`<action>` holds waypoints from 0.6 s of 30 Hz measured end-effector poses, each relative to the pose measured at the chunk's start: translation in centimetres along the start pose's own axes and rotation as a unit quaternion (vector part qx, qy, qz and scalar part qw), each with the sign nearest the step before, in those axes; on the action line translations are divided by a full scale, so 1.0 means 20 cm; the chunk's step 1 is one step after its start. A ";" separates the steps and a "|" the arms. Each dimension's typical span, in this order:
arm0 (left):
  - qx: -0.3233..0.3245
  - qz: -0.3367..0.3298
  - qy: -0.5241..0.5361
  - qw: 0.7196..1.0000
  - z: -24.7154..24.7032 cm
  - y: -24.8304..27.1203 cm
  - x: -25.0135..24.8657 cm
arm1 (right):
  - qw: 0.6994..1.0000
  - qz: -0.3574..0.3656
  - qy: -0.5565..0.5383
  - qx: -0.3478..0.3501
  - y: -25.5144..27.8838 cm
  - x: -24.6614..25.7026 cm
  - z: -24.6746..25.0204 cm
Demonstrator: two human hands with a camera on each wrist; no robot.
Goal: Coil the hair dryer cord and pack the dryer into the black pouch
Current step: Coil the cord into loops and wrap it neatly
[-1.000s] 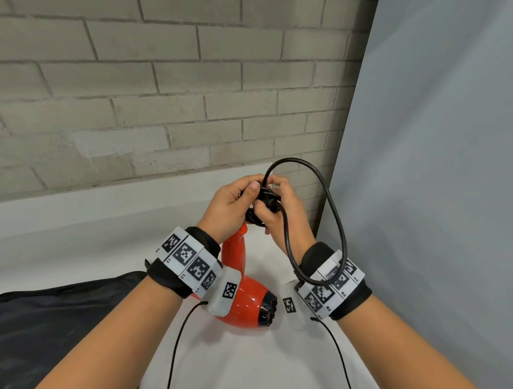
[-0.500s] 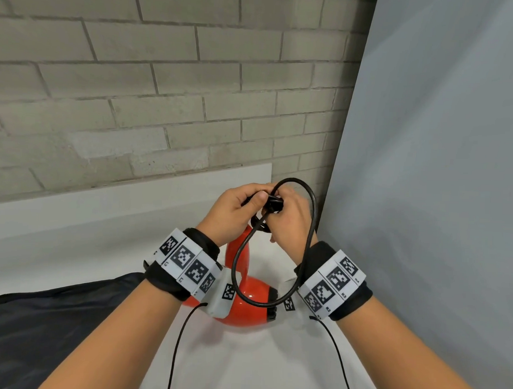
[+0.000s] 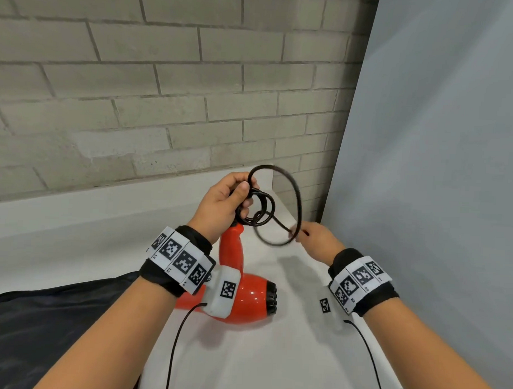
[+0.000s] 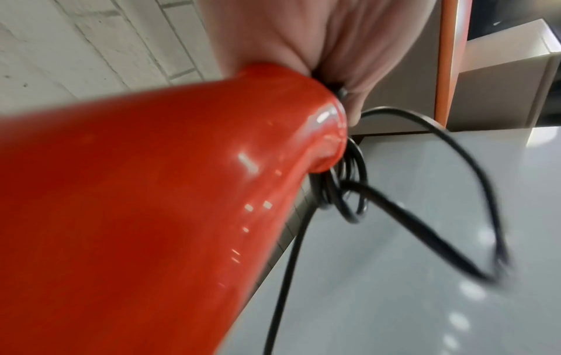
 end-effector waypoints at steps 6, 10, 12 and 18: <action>0.011 -0.009 0.025 1.000 -0.03 0.00 -0.01 | 0.968 -0.072 0.184 0.152 0.04 -0.09 -0.16; 0.018 -0.004 0.008 1.000 -0.06 0.00 0.00 | 0.991 0.096 -0.086 0.031 0.06 0.21 -0.07; 0.016 -0.003 -0.009 1.000 -0.06 -0.01 0.00 | 0.972 0.177 -0.156 0.011 0.10 0.35 -0.03; 0.007 0.013 -0.011 1.000 -0.03 -0.02 0.01 | 0.975 0.154 -0.154 -0.033 0.05 0.31 -0.04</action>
Point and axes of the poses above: each hand's wrist, its own y-axis away from the middle knuckle, its own z-axis out of the back of the hand, x = y × z, the point moved 7 cm from there along -y, towards the middle knuckle
